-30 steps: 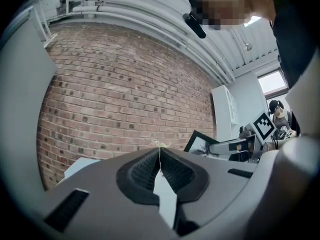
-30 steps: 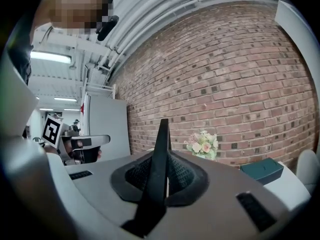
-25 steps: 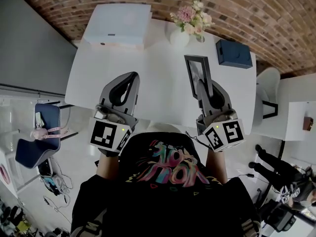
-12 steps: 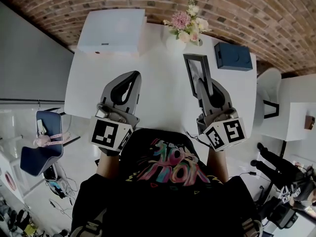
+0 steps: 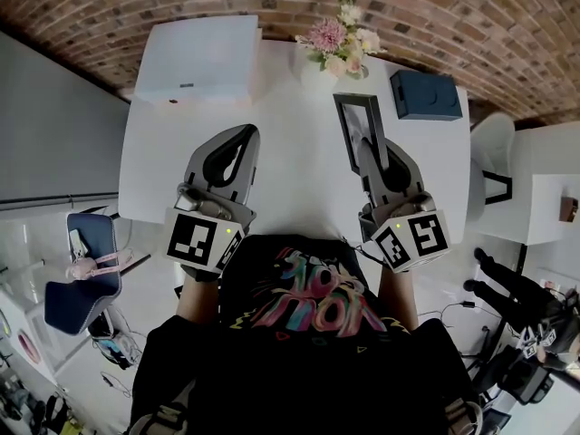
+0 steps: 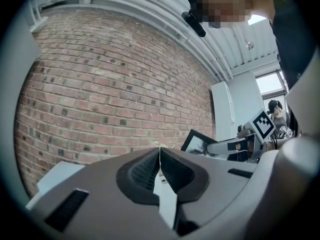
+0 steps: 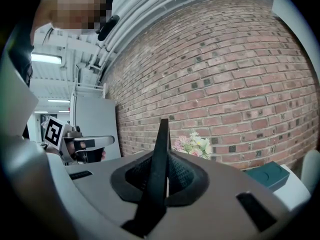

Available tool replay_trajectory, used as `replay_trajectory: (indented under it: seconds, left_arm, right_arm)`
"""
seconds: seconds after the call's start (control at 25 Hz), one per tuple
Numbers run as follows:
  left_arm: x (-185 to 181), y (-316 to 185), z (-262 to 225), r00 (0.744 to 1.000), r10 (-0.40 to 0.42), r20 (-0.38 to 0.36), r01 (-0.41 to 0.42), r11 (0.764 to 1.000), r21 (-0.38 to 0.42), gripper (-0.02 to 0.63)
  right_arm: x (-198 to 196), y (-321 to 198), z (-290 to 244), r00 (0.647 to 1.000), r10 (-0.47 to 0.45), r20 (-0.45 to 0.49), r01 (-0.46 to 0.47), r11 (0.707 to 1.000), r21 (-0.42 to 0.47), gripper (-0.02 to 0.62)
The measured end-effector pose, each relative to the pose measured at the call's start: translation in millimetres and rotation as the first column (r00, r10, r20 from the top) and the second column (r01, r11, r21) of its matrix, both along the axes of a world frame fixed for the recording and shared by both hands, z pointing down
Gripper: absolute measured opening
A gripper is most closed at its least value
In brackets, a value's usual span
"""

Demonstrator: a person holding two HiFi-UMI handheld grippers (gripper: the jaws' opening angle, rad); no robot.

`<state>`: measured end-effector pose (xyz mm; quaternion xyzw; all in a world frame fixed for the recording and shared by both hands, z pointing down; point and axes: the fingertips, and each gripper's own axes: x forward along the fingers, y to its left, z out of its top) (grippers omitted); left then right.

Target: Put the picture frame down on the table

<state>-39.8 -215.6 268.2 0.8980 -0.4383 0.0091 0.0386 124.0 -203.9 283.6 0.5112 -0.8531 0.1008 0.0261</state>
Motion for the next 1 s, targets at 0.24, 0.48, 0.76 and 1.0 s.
replay_trajectory:
  seconds: [0.24, 0.48, 0.76, 1.0]
  left_arm:
    - [2, -3, 4, 1.000, 0.009, -0.003, -0.009, 1.000, -0.008, 0.025]
    - [10, -5, 12, 1.000, 0.013, 0.000, -0.013, 1.000, -0.019, 0.025]
    - [13, -5, 34, 1.000, 0.007, 0.015, -0.006, 0.999, -0.040, 0.026]
    - [14, -6, 49, 1.000, 0.000, 0.018, 0.001, 0.999, -0.052, 0.025]
  right_arm:
    - [-1, -3, 4, 1.000, -0.006, -0.004, 0.005, 1.000, -0.012, 0.069]
    - [2, -5, 13, 1.000, -0.020, 0.001, 0.020, 0.999, -0.031, 0.069]
    - [2, -9, 33, 0.999, -0.030, 0.032, 0.032, 0.997, -0.074, 0.069]
    - [3, -12, 59, 0.997, -0.021, 0.076, 0.031, 0.990, -0.141, 0.069]
